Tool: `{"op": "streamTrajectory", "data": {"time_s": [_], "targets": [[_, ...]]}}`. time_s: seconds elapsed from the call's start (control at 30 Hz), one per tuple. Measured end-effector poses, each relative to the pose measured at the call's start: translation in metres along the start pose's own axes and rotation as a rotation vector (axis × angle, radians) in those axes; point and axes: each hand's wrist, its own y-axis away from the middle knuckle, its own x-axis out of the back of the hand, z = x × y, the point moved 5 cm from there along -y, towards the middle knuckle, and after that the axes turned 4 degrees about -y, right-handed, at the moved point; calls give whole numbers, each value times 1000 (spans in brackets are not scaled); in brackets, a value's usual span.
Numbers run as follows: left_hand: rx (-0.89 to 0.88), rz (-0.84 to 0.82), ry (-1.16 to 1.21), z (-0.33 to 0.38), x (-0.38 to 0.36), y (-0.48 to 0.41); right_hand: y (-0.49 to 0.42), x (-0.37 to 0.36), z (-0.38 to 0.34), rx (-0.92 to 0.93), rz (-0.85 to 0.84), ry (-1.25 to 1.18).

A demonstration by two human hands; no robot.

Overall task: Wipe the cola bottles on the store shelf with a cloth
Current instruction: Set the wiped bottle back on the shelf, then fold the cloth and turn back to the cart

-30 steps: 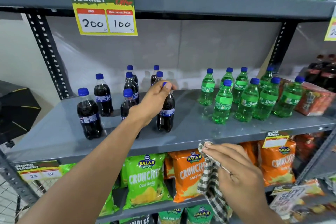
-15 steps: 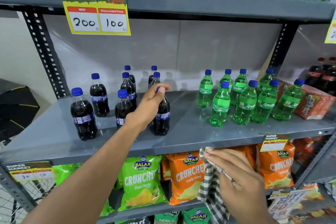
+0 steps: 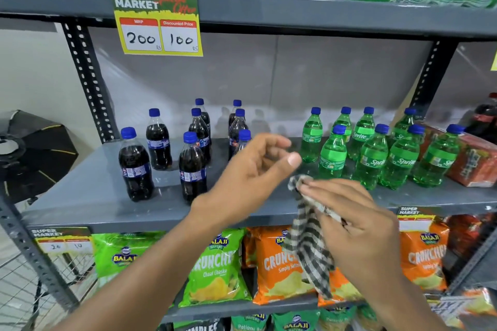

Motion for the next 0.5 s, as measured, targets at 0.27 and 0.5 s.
{"op": "streamTrajectory", "data": {"time_s": [0.27, 0.5], "targets": [[187, -106, 133, -12, 3, 45, -18, -20, -16, -53, -41, -207], [332, 106, 56, -28, 47, 106, 2, -66, -24, -113, -259, -426]]}}
